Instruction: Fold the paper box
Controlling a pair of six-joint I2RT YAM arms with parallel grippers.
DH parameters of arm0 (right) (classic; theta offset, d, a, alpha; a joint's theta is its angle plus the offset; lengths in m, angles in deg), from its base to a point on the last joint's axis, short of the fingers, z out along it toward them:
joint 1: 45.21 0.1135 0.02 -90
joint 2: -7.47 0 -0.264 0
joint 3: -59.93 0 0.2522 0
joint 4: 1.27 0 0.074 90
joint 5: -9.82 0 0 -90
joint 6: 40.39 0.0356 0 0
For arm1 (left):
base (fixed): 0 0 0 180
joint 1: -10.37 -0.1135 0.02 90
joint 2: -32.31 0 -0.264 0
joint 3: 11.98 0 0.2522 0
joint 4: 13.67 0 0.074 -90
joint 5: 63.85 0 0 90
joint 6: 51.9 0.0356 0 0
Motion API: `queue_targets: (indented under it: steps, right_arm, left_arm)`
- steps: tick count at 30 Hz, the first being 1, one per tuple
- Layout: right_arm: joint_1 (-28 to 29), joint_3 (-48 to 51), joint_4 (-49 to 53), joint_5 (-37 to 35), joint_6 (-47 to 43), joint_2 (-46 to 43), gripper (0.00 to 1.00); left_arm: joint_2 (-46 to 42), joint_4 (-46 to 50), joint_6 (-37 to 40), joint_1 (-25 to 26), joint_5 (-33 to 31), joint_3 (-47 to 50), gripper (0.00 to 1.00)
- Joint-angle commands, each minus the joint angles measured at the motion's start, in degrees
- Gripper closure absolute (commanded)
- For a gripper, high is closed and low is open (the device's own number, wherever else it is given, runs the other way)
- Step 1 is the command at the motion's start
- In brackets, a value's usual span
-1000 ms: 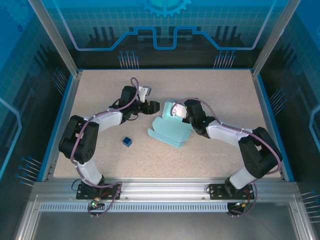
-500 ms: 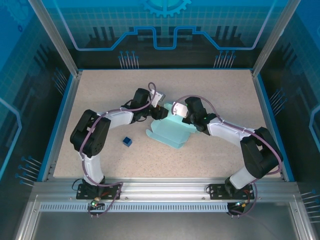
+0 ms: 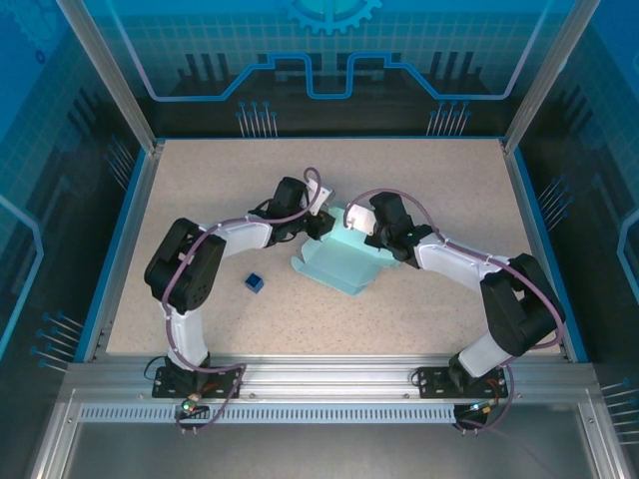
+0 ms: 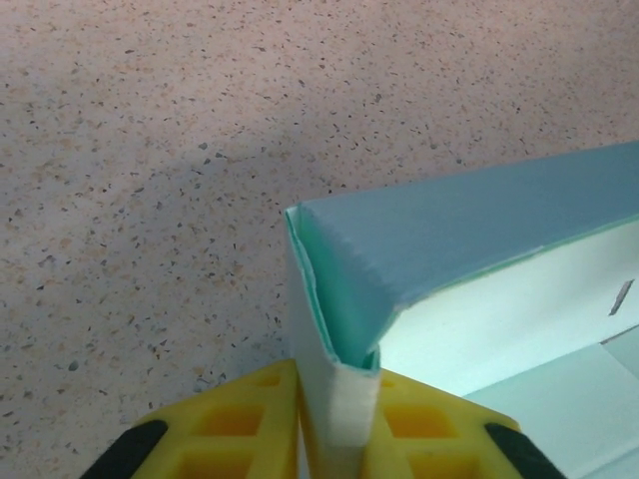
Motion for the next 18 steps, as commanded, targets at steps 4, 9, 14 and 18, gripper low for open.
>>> queue_targets:
  steps: [4,9,14,18]
  right_arm:
    - [-0.25,-2.04,-0.24,1.39,1.94,-1.41,1.0]
    - [-0.25,-3.39,1.93,0.5,5.57,-1.81,0.86]
    - [0.39,-5.92,6.81,2.54,11.95,-3.25,0.57]
    - [2.47,-7.35,9.89,4.8,18.33,-5.69,0.48]
  left_arm:
    - [-0.6,0.67,0.3,0.95,-6.5,-1.09,0.9]
    - [-3.15,2.3,-0.47,1.39,-12.49,-0.55,0.94]
    - [-5.91,4.13,-3.44,1.62,-17.01,0.47,0.96]
    - [-7.85,6.32,-7.15,1.65,-18.24,0.7,0.97]
